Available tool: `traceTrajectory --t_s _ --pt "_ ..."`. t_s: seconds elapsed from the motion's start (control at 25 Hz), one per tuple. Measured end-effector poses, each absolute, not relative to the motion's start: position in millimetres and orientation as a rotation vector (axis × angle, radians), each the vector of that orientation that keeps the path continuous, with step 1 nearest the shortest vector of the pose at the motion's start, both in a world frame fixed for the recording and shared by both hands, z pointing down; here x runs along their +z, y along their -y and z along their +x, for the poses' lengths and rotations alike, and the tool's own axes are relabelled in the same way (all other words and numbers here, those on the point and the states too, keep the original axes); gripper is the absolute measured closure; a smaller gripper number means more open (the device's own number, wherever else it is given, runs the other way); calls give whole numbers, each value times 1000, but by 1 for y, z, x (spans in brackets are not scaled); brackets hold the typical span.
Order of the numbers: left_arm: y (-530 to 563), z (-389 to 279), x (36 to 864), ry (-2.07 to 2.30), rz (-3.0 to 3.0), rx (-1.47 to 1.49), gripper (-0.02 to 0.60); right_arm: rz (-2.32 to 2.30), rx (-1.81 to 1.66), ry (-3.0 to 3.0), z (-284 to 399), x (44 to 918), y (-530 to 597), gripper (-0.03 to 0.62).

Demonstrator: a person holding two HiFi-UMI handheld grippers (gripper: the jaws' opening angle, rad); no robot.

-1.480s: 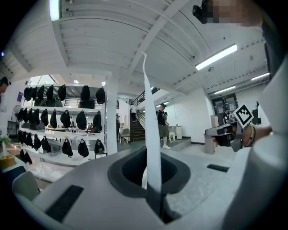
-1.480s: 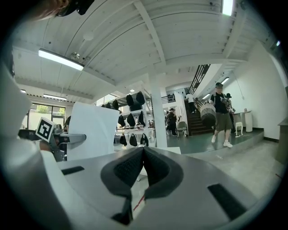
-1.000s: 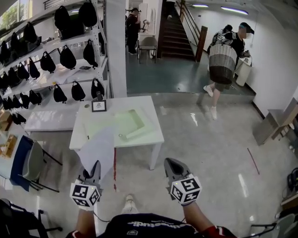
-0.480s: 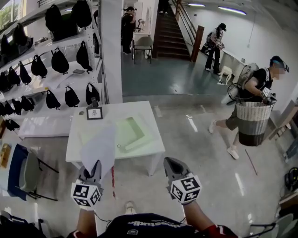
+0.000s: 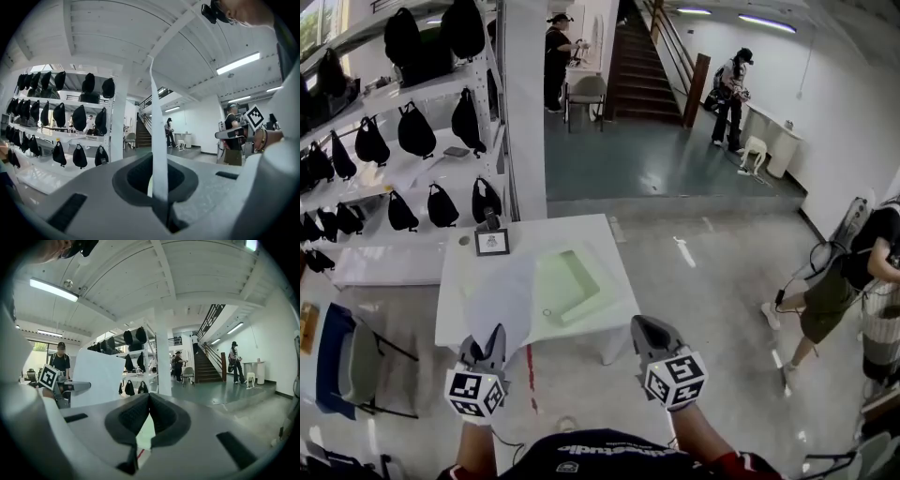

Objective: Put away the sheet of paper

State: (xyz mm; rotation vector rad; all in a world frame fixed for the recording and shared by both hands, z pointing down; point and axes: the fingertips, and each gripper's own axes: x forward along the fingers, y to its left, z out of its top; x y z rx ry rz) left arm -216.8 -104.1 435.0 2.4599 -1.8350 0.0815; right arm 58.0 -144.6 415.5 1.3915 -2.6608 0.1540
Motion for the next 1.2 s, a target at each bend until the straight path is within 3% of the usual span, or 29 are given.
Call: traceTrajectory --t_s 0.6,1.2 --pt "169 -261 435 1785 2509 88 575 1404 120 2679 5 407 204 591" --pt "199 -249 458 1686 2501 86 575 1435 162 2606 15 423 219 591"
